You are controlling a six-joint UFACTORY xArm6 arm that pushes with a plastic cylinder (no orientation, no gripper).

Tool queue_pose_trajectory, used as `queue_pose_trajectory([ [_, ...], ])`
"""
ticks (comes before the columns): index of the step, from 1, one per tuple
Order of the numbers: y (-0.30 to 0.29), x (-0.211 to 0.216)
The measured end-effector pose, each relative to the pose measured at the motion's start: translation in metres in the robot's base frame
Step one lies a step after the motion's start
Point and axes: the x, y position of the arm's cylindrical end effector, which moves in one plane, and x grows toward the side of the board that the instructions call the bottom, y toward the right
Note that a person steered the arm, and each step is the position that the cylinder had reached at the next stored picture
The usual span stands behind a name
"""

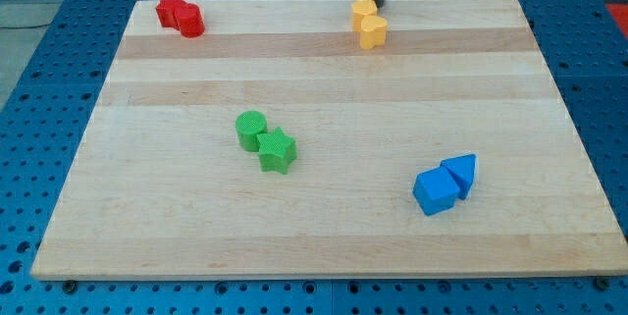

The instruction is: Push the yellow hexagon into the red blocks

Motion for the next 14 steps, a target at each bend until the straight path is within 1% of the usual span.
queue_pose_trajectory([
  [1, 0.019, 0.021],
  [2, 0.012, 0.026],
  [4, -0.040, 0.028],
  [5, -0.040, 0.029],
  [6, -0.019, 0.046],
  [7, 0.002, 0.051],
  [8, 0.008, 0.051],
  [9, -0.009, 0.051],
  [11, -0.064, 0.051],
  [13, -0.088, 0.037],
  [14, -0.113, 0.035],
])
